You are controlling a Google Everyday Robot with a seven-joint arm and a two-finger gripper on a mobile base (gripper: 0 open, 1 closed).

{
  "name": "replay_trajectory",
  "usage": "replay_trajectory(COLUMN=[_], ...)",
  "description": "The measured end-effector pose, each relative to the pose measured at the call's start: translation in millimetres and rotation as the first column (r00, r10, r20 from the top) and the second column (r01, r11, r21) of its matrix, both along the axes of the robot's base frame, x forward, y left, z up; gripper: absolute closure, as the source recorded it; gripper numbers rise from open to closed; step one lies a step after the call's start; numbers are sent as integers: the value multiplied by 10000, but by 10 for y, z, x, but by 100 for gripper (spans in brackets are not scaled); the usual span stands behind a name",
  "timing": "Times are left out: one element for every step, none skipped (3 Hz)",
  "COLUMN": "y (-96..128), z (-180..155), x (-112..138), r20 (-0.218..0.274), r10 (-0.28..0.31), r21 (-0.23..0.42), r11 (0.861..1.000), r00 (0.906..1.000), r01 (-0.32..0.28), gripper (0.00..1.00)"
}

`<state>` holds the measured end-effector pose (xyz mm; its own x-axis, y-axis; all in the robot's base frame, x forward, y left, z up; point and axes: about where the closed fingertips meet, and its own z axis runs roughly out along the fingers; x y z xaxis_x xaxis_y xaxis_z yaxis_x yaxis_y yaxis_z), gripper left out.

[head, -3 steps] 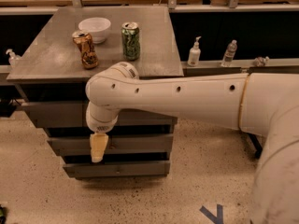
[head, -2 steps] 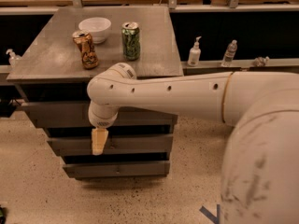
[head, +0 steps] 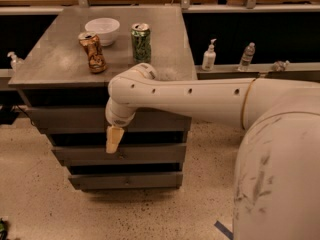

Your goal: Open top drawer

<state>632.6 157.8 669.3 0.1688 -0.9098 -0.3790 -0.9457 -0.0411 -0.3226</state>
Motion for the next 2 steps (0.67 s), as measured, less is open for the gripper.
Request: replay_trajectory(y=[0, -1], z=[0, 0], x=[0, -3], r20=[0, 0], r10=[0, 0], r21=[0, 0], r11=[10000, 10000], r00=[10000, 10000], r01=[0, 0], gripper=[0, 0])
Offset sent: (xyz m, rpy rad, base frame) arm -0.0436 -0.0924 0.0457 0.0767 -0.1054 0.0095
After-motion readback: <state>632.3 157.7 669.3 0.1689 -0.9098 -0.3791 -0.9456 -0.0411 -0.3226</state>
